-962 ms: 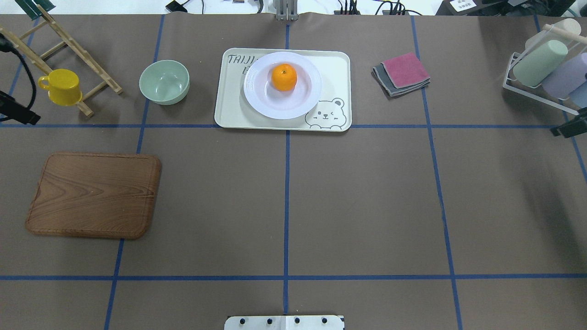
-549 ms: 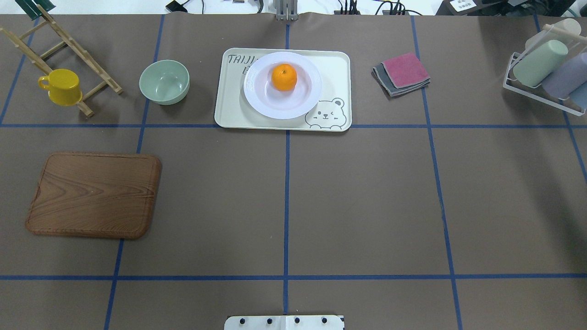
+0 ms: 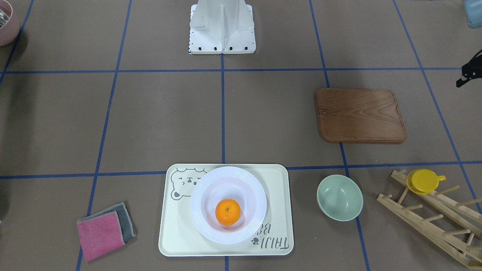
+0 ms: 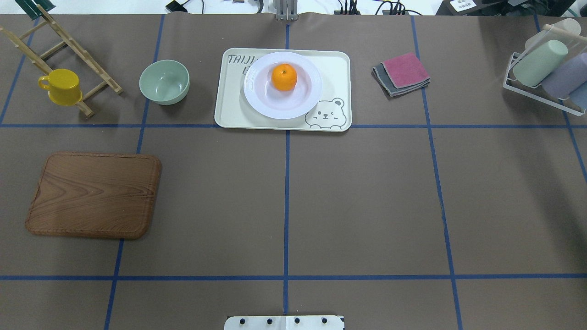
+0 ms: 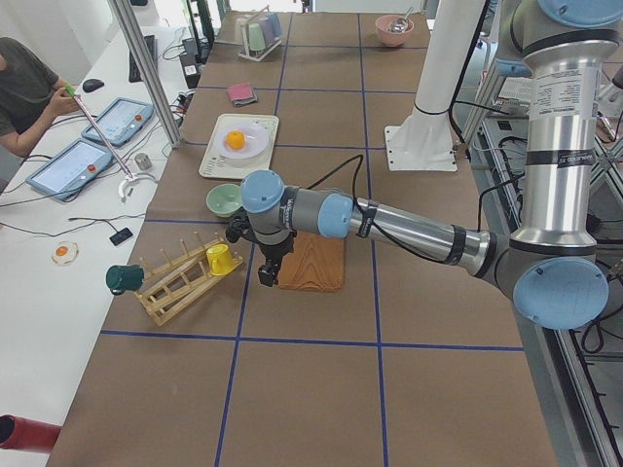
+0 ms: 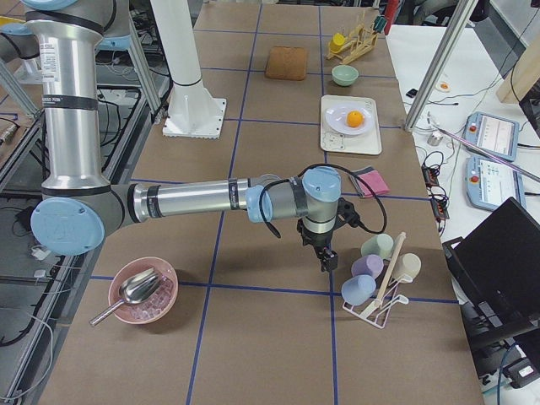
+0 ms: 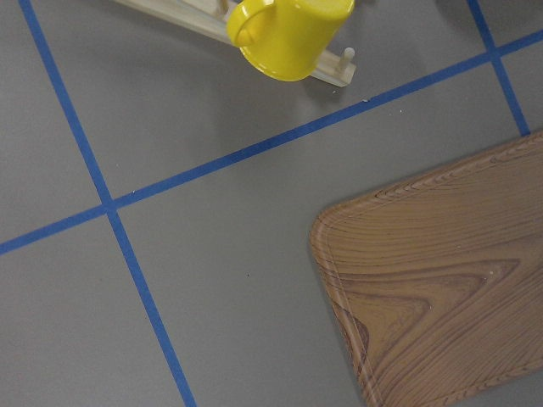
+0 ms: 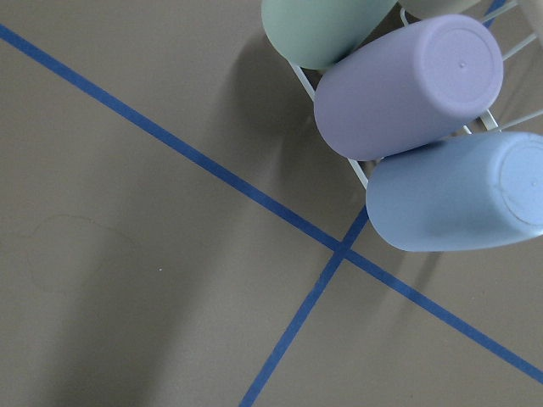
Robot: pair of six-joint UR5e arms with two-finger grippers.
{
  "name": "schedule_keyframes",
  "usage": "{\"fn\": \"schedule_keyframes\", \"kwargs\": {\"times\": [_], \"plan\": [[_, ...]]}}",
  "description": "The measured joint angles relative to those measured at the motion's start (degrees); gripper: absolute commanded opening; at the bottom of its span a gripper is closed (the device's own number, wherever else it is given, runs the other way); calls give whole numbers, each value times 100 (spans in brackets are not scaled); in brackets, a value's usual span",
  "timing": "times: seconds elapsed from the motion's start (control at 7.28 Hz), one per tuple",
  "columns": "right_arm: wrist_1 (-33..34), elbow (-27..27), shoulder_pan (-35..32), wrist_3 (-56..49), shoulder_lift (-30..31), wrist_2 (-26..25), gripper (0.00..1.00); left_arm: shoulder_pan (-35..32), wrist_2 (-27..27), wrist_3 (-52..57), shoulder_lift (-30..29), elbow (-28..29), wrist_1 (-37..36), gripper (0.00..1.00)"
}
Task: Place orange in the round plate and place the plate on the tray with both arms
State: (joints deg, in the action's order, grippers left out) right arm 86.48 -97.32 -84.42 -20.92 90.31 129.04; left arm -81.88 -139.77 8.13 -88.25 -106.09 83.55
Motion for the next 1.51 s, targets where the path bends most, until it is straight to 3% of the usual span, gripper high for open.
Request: {"fn": "schedule_keyframes", "kwargs": {"times": [1.51], "plan": [[-74, -112, 26, 202, 22, 437, 100, 33, 7, -5, -175, -287, 67, 99]]}}
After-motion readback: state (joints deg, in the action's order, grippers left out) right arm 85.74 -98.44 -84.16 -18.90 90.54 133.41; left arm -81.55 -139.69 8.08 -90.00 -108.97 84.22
